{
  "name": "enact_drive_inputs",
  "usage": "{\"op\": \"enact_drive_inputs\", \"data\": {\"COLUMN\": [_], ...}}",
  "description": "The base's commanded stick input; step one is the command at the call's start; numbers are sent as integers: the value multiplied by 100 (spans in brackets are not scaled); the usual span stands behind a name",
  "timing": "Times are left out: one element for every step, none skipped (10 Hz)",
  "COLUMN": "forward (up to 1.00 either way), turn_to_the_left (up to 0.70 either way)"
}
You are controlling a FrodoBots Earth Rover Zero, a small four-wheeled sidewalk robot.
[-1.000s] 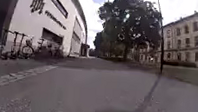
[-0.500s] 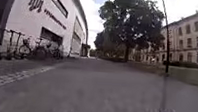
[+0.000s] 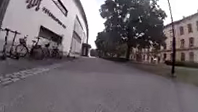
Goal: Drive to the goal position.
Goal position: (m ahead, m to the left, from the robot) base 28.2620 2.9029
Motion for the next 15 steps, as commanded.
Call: {"op": "enact_drive_inputs", "data": {"forward": [85, 85, 85, 85, 85, 85, 85, 85, 85, 85, 85, 85, 85, 85, 85], "turn_to_the_left": [1, 1, 1, 1, 1, 1, 1, 1, 1, 1, 1, 1, 1, 1, 1]}}
